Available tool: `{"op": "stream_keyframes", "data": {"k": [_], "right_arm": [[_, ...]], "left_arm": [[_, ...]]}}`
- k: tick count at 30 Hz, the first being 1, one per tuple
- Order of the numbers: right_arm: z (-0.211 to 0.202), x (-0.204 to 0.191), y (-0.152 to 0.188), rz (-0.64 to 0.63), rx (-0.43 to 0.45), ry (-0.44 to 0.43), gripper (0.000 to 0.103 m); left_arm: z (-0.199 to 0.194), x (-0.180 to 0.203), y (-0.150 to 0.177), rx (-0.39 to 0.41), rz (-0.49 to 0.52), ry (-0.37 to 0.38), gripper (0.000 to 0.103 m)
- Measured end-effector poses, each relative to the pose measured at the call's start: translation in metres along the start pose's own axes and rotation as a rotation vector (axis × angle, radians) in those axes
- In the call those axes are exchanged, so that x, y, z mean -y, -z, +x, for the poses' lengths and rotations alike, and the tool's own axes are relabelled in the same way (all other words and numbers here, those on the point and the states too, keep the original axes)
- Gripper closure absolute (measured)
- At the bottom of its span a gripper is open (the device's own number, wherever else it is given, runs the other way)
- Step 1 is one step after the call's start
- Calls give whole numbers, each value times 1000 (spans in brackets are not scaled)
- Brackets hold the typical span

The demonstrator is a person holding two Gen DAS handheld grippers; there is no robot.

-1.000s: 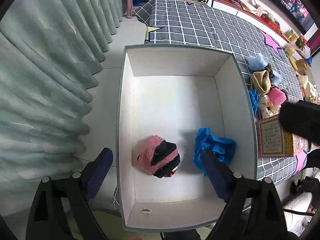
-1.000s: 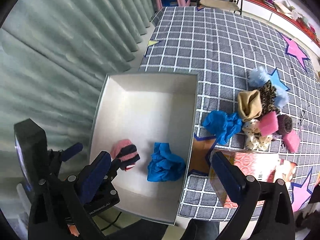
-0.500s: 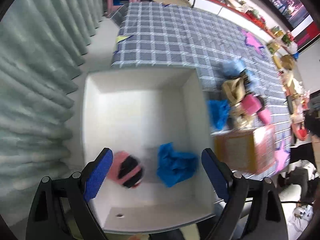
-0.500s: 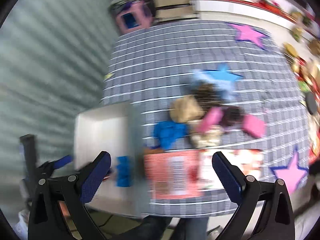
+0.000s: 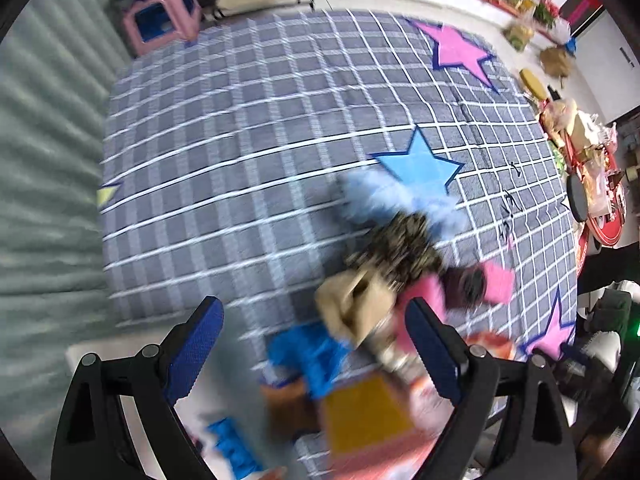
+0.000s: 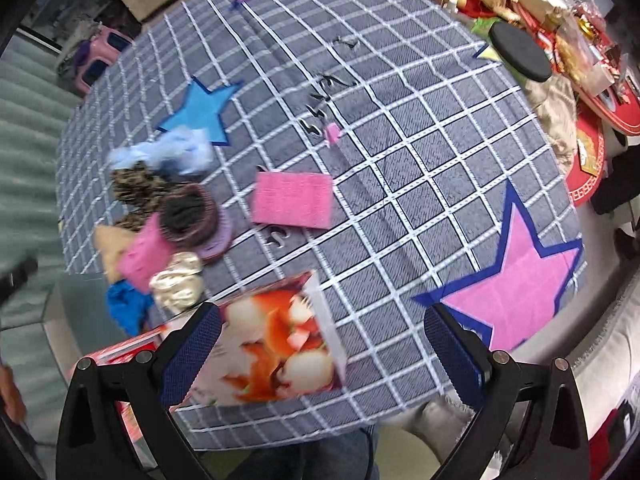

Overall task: Organize soft objects
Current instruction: 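Grasp the light-blue fluffy scarf with left tool while right tool grasps the pink foam block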

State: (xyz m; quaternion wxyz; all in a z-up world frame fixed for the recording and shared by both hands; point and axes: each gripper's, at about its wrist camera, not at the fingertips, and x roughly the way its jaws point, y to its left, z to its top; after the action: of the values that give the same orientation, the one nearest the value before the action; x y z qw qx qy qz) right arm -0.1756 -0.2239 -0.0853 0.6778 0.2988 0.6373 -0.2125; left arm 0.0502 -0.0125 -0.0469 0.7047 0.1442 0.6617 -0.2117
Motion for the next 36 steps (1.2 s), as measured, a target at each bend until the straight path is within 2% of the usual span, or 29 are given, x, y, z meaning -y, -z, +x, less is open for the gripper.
{"op": "stream_keyframes", "data": {"k": [4, 9, 12, 15, 20, 22, 23, 25, 26, 27, 28, 30, 32, 36], "right_arm": [[26, 2, -17, -41, -42, -8, 1], [45, 2, -43, -82, -55, -26, 1], [60, -1, -57, -95, -75, -32, 1], [76, -7, -69, -111, -101, -25, 1], [98, -17, -77, -106, -137, -32, 1], [108, -22, -79, -119, -155, -9, 1], [112, -26, -78, -130, -165, 10, 1], [117, -33, -77, -151, -168, 41, 3], [115, -33, -76, -160, -156, 50, 6], [114, -34, -75, -165, -149, 62, 14], [113, -38, -73, -171, -139, 73, 28], [105, -33, -74, -172, -117, 38, 30], [99, -25, -75, -149, -124, -5, 30], [78, -7, -80, -126, -81, -46, 30]], "left_arm": [[48, 24, -43, -97, -28, -12, 9], [96, 32, -74, -185, -101, -19, 9], [117, 39, -82, -235, -126, -38, 9], [132, 48, -85, -261, -110, -44, 9], [148, 57, -90, -277, -104, -75, 9], [157, 64, -95, -289, -89, -59, 9], [159, 69, -96, -292, -64, -50, 12], [159, 75, -98, -285, -32, -31, 30], [159, 79, -97, -288, -22, 4, 47], [158, 82, -96, -291, -22, 40, 61], [158, 86, -95, -286, -13, 54, 66], [154, 98, -95, -261, 21, 52, 73], [144, 106, -92, -214, 52, 65, 74], [116, 112, -85, -137, 65, 92, 74]]}}
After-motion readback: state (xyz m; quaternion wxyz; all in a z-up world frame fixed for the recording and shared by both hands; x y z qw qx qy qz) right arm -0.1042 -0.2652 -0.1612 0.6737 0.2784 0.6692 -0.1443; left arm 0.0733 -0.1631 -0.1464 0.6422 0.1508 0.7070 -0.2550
